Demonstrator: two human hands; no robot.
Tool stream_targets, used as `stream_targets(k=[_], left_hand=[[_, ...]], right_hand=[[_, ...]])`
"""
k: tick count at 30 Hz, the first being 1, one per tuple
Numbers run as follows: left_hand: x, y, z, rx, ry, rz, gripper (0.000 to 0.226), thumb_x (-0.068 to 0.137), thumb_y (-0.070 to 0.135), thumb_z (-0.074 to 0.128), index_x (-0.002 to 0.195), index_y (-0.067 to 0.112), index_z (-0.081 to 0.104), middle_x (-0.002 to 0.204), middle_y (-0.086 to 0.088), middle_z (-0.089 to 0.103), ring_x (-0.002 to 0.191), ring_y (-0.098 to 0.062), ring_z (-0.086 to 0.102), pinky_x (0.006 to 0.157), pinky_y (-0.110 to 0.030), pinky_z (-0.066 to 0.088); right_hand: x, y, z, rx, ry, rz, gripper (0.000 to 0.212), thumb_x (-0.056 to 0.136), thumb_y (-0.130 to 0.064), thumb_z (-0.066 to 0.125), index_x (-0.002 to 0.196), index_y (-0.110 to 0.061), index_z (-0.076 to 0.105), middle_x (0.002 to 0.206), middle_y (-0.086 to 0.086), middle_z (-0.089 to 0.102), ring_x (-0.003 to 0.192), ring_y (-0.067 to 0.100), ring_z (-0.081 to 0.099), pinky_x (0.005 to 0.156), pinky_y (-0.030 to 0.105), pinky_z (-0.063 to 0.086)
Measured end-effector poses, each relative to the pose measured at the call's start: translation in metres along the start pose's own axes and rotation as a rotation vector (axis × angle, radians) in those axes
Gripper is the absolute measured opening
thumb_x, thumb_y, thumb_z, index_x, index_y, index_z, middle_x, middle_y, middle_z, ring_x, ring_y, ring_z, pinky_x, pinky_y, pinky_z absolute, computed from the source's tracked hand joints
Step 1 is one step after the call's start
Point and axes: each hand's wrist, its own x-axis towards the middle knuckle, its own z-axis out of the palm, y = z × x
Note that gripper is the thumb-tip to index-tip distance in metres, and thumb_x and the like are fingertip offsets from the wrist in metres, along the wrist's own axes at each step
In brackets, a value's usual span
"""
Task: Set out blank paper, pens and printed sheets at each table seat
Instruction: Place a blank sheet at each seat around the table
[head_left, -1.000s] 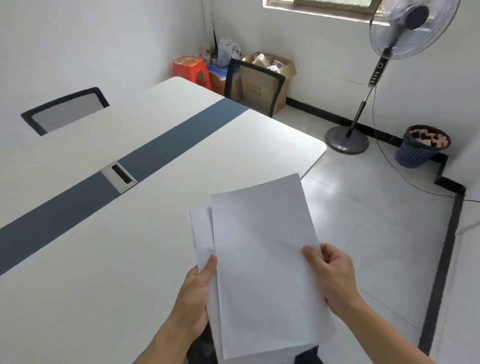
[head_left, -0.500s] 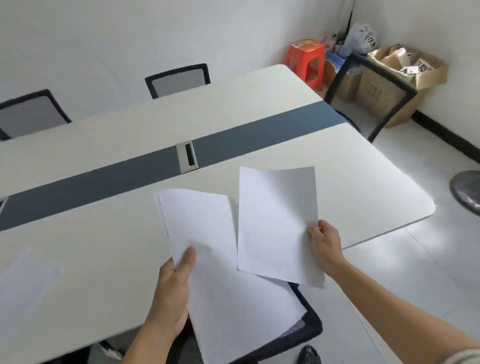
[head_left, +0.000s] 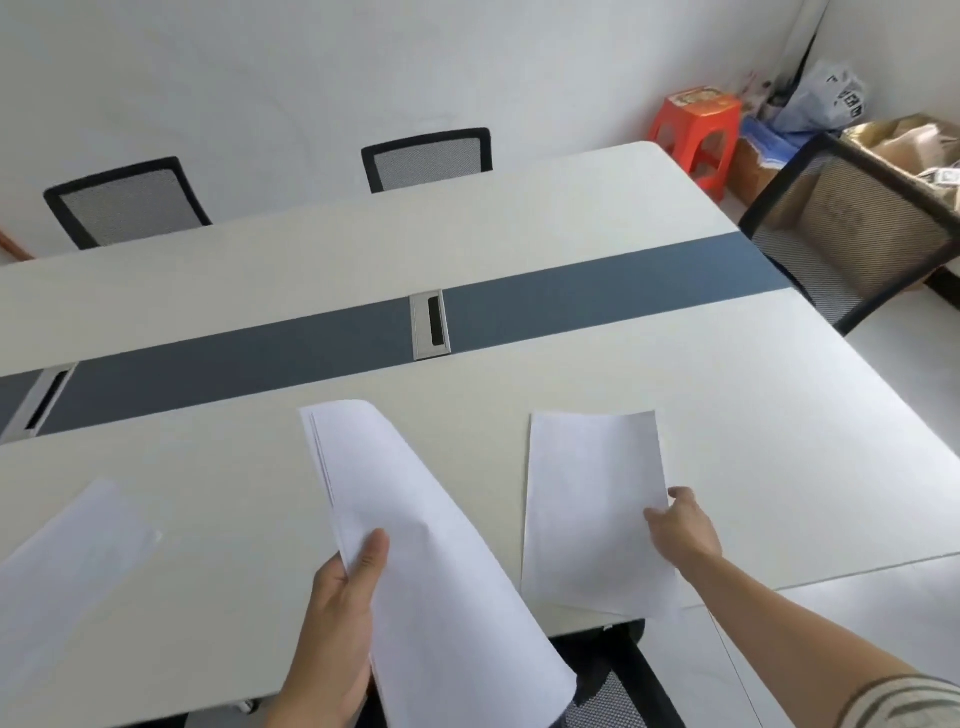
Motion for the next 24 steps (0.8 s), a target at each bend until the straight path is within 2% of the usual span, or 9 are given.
stream_targets(k=[2, 5, 7, 9, 12, 15, 17, 21, 24], left_hand=[[0.009, 0.002, 0.006, 0.013, -0.063, -0.037, 0.031, 0.094, 0.031, 0.05, 0.101, 0.008, 0.07, 0.095, -0.01, 0.077, 0.084, -0.023, 0.074, 0.061, -0.031, 0.057], [0.015, 0.009, 0.016, 0.005, -0.14, -0.036, 0.035, 0.087, 0.034, 0.053, 0.099, 0.007, 0.073, 0.101, -0.013, 0.075, 0.092, -0.026, 0.073, 0.07, -0.033, 0.057], [0.017, 0.013, 0.023, -0.01, -0.173, -0.026, 0.032, 0.082, 0.033, 0.055, 0.09, 0.01, 0.076, 0.099, -0.011, 0.076, 0.09, -0.023, 0.073, 0.073, -0.034, 0.055], [0.016, 0.014, 0.032, -0.026, -0.222, -0.026, 0.03, 0.083, 0.032, 0.055, 0.086, 0.012, 0.078, 0.096, -0.008, 0.077, 0.087, -0.021, 0.074, 0.067, -0.029, 0.058], [0.015, 0.014, 0.045, -0.038, -0.288, -0.031, 0.029, 0.085, 0.03, 0.054, 0.085, 0.012, 0.078, 0.095, -0.008, 0.077, 0.084, -0.02, 0.074, 0.061, -0.025, 0.058], [0.014, 0.012, 0.059, -0.027, -0.328, -0.047, 0.03, 0.087, 0.029, 0.053, 0.091, 0.011, 0.076, 0.099, -0.01, 0.076, 0.088, -0.021, 0.074, 0.064, -0.025, 0.058], [0.013, 0.01, 0.071, -0.008, -0.364, -0.063, 0.031, 0.087, 0.029, 0.053, 0.095, 0.009, 0.075, 0.102, -0.011, 0.075, 0.09, -0.023, 0.073, 0.067, -0.027, 0.059], [0.005, 0.001, 0.107, 0.037, -0.443, -0.092, 0.034, 0.084, 0.031, 0.056, 0.099, 0.006, 0.074, 0.103, -0.015, 0.075, 0.091, -0.026, 0.072, 0.069, -0.03, 0.059], [-0.007, -0.008, 0.143, 0.074, -0.503, -0.121, 0.037, 0.084, 0.031, 0.057, 0.104, 0.004, 0.072, 0.107, -0.017, 0.073, 0.096, -0.031, 0.07, 0.079, -0.038, 0.058]], right_hand=[[-0.005, -0.003, -0.001, -0.083, 0.05, -0.01, 0.057, 0.092, -0.023, 0.051, 0.145, -0.018, 0.032, 0.138, 0.01, 0.048, 0.125, 0.031, 0.046, 0.089, 0.042, 0.045], [-0.012, -0.005, -0.004, -0.097, 0.112, -0.064, 0.059, 0.092, -0.025, 0.053, 0.146, -0.02, 0.03, 0.144, 0.008, 0.042, 0.133, 0.028, 0.037, 0.097, 0.046, 0.043], [-0.018, -0.009, -0.01, -0.046, 0.112, -0.092, 0.057, 0.092, -0.026, 0.053, 0.145, -0.022, 0.032, 0.144, 0.005, 0.042, 0.133, 0.026, 0.038, 0.095, 0.044, 0.043], [-0.025, -0.011, -0.014, 0.016, 0.093, -0.11, 0.053, 0.093, -0.029, 0.054, 0.143, -0.023, 0.036, 0.143, 0.003, 0.045, 0.129, 0.024, 0.045, 0.092, 0.039, 0.043], [-0.033, -0.008, -0.02, 0.124, 0.051, -0.13, 0.044, 0.092, -0.032, 0.058, 0.134, -0.02, 0.05, 0.132, 0.004, 0.057, 0.112, 0.02, 0.057, 0.087, 0.034, 0.044], [-0.043, -0.003, -0.029, 0.293, -0.081, -0.09, 0.032, 0.092, -0.032, 0.062, 0.116, -0.011, 0.064, 0.109, 0.005, 0.07, 0.093, 0.02, 0.066, 0.081, 0.039, 0.054], [-0.057, 0.003, -0.038, 0.473, -0.208, -0.062, 0.032, 0.094, -0.035, 0.06, 0.109, -0.008, 0.067, 0.1, 0.009, 0.073, 0.085, 0.022, 0.071, 0.073, 0.037, 0.054], [-0.083, 0.026, -0.064, 0.684, -0.407, 0.013, 0.046, 0.096, -0.051, 0.048, 0.11, -0.011, 0.067, 0.098, 0.01, 0.077, 0.088, 0.026, 0.074, 0.077, 0.037, 0.053], [-0.093, 0.055, -0.089, 0.805, -0.515, 0.038, 0.054, 0.095, -0.056, 0.046, 0.116, -0.01, 0.066, 0.101, 0.011, 0.075, 0.089, 0.028, 0.07, 0.082, 0.038, 0.052]])
